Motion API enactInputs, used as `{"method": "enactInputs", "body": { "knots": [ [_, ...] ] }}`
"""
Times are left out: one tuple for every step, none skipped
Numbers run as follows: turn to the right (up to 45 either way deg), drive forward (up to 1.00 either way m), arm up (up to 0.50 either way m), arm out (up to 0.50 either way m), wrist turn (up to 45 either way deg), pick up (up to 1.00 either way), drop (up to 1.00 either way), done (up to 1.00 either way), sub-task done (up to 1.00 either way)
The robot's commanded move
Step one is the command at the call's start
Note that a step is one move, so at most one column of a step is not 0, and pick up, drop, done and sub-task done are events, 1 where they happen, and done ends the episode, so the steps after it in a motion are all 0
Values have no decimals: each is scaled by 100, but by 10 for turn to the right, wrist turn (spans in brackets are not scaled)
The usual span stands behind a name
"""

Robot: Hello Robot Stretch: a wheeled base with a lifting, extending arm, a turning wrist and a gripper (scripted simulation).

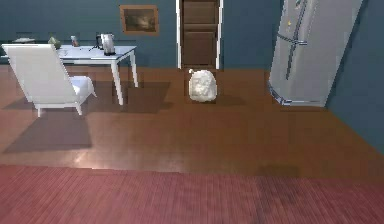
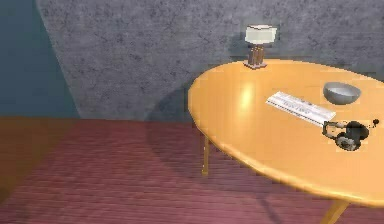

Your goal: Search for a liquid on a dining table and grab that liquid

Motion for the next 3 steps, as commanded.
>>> {"method": "enactInputs", "body": {
  "knots": [
    [-60, 0, 0, 0, 0, 0, 0, 0, 0],
    [-30, 0, 0, 0, 0, 0, 0, 0, 0],
    [0, 75, 0, 0, 0, 0, 0, 0, 0]
  ]
}}
